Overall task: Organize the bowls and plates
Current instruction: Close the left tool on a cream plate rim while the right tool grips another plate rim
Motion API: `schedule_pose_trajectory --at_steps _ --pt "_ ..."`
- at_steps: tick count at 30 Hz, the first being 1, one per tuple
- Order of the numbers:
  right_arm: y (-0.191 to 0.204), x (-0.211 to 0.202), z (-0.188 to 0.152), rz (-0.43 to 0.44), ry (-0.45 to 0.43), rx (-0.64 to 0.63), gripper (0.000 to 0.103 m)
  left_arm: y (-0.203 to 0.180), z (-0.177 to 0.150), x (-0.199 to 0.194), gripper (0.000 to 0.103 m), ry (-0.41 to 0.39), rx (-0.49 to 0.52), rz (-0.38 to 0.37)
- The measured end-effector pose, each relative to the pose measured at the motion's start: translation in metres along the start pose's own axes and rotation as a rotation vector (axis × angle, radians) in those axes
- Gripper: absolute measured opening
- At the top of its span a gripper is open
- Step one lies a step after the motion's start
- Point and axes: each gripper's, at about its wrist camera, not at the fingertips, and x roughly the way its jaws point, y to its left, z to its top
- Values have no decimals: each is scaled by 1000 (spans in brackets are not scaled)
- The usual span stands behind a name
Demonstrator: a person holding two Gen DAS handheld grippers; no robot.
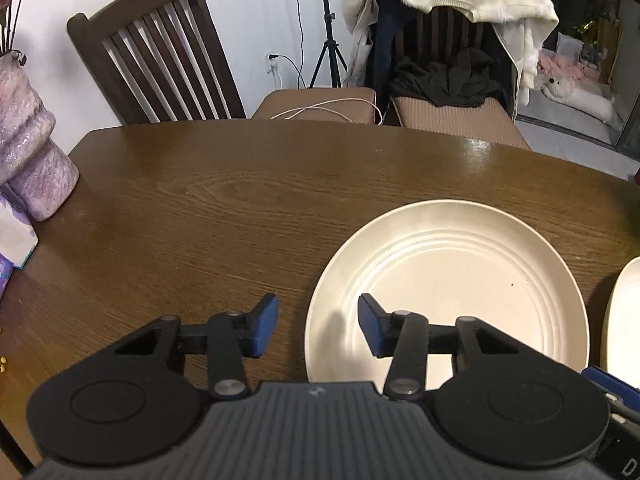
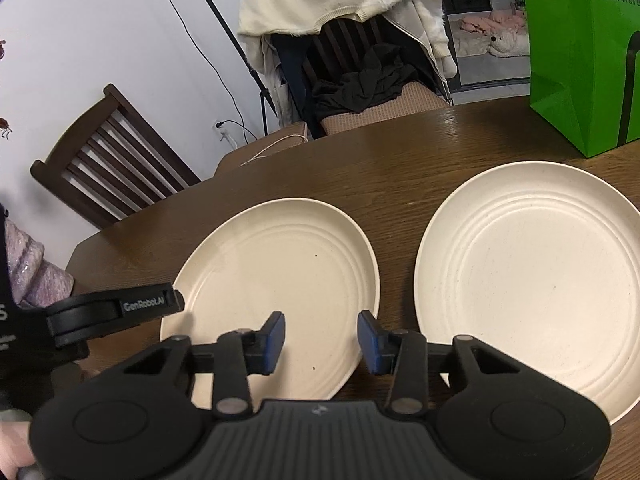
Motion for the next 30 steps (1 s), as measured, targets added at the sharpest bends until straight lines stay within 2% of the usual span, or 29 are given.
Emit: schedule_pose_trajectory --at_steps 4,8,11,18,24,30 --pt "2 2 -1 0 9 -6 33 -2 -1 5 37 22 2 6" --pt "3 6 -3 1 22 -8 23 -5 -3 11 22 51 3 25" --pt "2 7 -4 6 19 2 16 -7 -4 13 15 56 14 39" --pt "2 7 -6 14 10 10 5 -13 -5 11 11 34 42 65" --pt "1 6 -7 28 -10 8 4 -20 -6 9 10 12 77 94" --pt "-2 7 -5 25 -7 16 4 -16 -6 9 9 11 67 87"
